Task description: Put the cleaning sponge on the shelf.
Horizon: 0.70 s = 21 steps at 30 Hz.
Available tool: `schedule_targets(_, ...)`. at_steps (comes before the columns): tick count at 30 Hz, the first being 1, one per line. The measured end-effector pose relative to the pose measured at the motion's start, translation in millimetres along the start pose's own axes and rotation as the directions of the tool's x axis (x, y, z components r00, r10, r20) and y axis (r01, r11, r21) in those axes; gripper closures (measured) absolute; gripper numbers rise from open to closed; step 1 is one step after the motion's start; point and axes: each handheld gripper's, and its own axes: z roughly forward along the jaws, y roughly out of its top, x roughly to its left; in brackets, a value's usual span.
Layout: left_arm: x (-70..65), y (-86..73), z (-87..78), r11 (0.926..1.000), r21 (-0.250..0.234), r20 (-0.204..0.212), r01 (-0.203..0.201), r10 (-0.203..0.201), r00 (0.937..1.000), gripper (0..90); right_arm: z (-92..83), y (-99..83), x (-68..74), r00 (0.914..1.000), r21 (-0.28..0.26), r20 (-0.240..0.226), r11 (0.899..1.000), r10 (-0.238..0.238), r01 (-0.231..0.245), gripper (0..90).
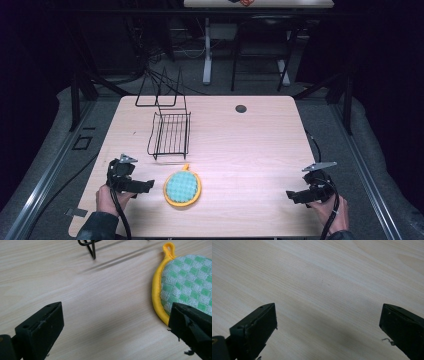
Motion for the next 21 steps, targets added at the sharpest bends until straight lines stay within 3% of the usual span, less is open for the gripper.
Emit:
schedule_targets(5,-6.4,1.7,3.1,1.0,-0.005,0.02,-0.002,0.002,0.9998,0.0,-0.2,0.1,-0.4,1.0,0.001,-0.001,1.0,-0.001,0.001,1.4)
schedule_targets(8,-15.8,4.9,5.1,0.9997,-0.004,0.049,-0.024,0.024,0.9985,0.0,-1.0,0.1,-0.7,1.0,-0.002,-0.006,1.0,0.002,-0.002,1.8)
schedule_targets(17,-38.3,19.2,14.9,0.9959,-0.012,0.084,-0.09,0.091,0.9923,0.0,1.3,2.7,4.5,0.9997,0.002,-0.016,1.0,-0.016,0.016,1.4)
schedule_targets(21,-44.1,25.9,19.5,0.9953,-0.017,0.098,-0.096,0.097,0.9904,0.0,1.1,2.7,4.5,0.9996,0.001,-0.02,1.0,-0.018,0.018,1.4)
